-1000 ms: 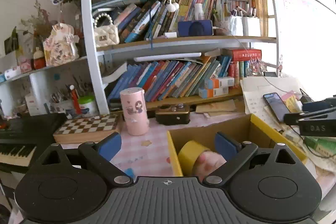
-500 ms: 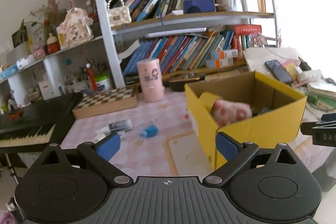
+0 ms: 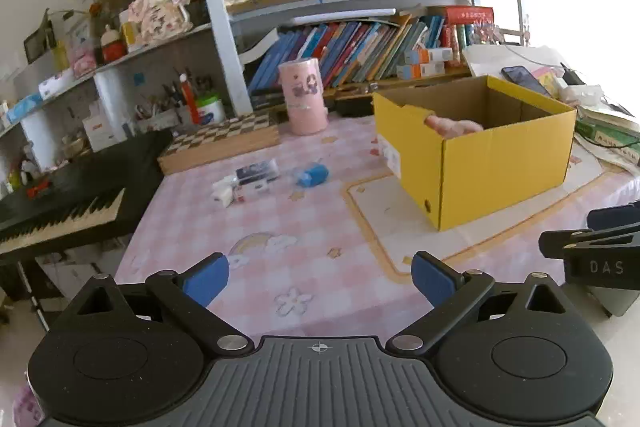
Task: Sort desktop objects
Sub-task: 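Withdraw both tools from the box toward the white plug and blue eraser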
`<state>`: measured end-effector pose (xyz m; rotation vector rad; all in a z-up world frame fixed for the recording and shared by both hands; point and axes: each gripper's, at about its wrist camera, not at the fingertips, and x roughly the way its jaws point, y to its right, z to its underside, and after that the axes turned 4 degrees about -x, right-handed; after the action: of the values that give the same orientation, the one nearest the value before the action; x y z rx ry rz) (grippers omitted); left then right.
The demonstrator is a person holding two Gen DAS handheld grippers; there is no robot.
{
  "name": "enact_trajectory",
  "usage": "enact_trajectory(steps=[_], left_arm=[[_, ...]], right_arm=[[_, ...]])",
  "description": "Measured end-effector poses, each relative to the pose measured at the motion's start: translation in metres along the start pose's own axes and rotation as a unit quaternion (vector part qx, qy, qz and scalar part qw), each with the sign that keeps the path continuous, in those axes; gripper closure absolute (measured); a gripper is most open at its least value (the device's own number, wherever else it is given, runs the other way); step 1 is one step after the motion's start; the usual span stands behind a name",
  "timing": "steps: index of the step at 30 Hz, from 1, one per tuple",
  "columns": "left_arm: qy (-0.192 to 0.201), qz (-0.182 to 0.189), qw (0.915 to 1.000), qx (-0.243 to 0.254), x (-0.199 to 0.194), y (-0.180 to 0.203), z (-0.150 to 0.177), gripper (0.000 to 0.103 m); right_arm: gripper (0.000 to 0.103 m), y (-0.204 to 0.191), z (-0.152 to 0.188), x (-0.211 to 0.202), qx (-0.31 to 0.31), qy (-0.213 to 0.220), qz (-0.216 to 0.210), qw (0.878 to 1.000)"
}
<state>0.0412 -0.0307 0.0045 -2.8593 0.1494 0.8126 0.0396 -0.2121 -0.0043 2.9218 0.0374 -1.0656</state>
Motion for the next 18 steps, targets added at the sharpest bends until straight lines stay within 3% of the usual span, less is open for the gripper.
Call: enact_trajectory(steps=[18], left_arm=[[-0.008, -0.028, 0.9990, -0.033, -0.018, -0.067, 0.026, 0.004]], right_arm=[[0.051, -0.083, 0.000, -0.002, -0.054, -0.005, -0.052, 0.997]])
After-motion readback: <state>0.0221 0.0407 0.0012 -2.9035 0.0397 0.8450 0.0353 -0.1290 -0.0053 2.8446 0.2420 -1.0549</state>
